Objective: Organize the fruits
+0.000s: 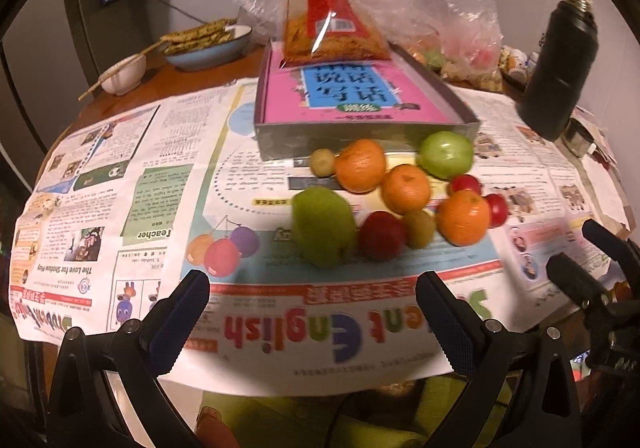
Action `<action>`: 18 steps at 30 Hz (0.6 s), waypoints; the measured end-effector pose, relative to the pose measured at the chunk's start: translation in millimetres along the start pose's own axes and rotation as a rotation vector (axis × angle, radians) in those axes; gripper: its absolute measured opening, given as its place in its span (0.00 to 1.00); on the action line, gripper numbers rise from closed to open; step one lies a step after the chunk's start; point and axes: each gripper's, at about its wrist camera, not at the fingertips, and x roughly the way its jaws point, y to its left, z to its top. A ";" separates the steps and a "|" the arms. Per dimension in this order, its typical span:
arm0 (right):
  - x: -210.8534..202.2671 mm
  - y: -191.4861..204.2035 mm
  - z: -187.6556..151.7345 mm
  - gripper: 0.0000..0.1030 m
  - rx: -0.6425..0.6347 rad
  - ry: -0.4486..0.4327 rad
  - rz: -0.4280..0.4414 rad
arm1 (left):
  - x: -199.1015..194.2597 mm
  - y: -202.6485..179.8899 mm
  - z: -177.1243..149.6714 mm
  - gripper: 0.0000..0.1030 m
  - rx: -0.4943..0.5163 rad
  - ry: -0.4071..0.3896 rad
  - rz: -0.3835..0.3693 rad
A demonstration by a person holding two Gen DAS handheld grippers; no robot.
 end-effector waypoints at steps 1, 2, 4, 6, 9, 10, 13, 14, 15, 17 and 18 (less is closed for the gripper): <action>4.4 -2.0 1.1 1.00 -0.002 0.008 -0.001 | 3.2 3.1 1.6 1.00 -0.002 0.009 -0.008; 10.0 -4.2 2.6 1.00 -0.010 0.017 -0.003 | 6.3 6.1 3.3 1.00 -0.002 0.016 -0.021; 16.7 -5.4 4.9 1.00 -0.026 0.023 -0.009 | 10.5 10.6 6.3 1.00 -0.003 0.023 -0.030; 22.3 -5.2 7.2 0.98 -0.046 0.025 -0.003 | 13.6 12.8 11.2 1.00 0.000 0.024 -0.033; 30.4 -4.9 10.3 0.95 -0.078 0.031 0.006 | 19.5 18.6 18.4 0.99 -0.029 0.036 -0.074; 33.2 -5.0 11.1 0.91 -0.088 0.033 0.012 | 23.5 20.0 21.0 0.99 -0.041 0.049 -0.090; 40.0 -5.6 13.4 0.86 -0.098 0.047 0.038 | 34.8 23.4 27.0 0.91 -0.079 0.094 -0.133; 41.9 -5.0 14.2 0.85 -0.106 0.047 0.049 | 37.6 24.2 28.5 0.89 -0.091 0.103 -0.145; 43.4 -4.7 14.6 0.82 -0.112 0.047 0.052 | 40.3 24.7 29.9 0.89 -0.102 0.110 -0.153; 48.3 -3.1 15.8 0.79 -0.133 0.049 0.061 | 43.0 25.5 33.7 0.84 -0.118 0.111 -0.174; 51.1 -2.7 16.1 0.75 -0.140 0.054 0.061 | 43.9 26.2 35.1 0.82 -0.123 0.110 -0.183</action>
